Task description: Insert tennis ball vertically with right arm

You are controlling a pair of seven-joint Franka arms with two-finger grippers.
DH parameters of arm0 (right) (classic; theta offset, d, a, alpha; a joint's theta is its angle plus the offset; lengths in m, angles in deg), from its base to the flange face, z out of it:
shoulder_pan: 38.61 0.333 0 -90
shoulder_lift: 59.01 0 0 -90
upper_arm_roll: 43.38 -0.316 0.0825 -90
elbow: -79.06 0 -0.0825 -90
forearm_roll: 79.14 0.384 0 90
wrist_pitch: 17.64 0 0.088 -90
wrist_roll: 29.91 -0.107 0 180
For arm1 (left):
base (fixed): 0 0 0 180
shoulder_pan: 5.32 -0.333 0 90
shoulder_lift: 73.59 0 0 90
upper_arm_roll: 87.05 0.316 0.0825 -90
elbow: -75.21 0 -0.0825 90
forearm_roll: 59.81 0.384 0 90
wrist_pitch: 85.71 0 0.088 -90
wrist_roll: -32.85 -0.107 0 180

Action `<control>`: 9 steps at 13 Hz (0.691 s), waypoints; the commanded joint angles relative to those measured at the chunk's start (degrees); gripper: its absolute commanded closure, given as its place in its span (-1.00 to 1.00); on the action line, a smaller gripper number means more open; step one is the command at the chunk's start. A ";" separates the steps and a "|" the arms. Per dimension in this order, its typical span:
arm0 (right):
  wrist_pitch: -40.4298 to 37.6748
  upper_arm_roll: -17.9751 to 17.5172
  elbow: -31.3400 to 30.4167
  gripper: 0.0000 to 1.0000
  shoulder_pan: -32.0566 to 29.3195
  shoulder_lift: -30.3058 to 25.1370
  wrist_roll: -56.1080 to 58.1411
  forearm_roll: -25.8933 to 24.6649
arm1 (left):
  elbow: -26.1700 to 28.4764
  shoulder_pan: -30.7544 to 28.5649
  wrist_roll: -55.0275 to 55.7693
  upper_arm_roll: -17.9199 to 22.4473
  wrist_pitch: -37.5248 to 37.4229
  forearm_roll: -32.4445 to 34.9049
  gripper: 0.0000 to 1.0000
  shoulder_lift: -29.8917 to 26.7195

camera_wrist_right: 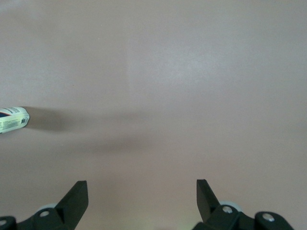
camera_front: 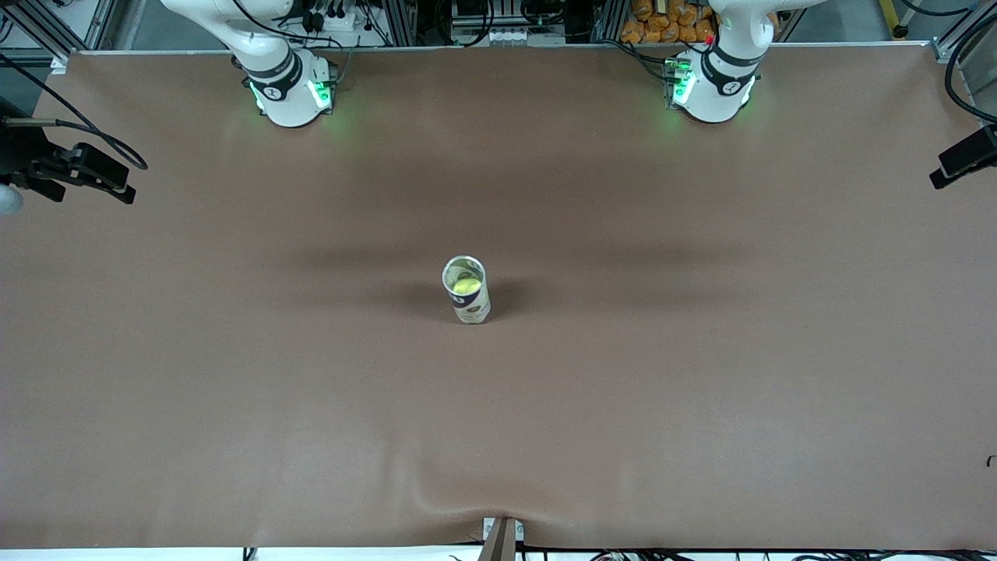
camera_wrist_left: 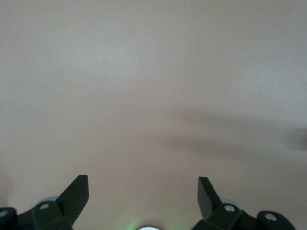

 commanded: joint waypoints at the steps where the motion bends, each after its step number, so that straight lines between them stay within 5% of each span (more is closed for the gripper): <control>1: -0.63 -0.64 1.16 -1.00 -1.04 0.50 0.64 0.92 | 3.76 -0.23 -0.81 -0.65 2.38 -1.23 -1.00 -2.76; 9: -0.98 -0.64 1.25 -1.00 -1.04 0.50 0.64 0.92 | 3.68 0.91 -3.80 -4.42 -1.21 -1.49 -1.00 -3.02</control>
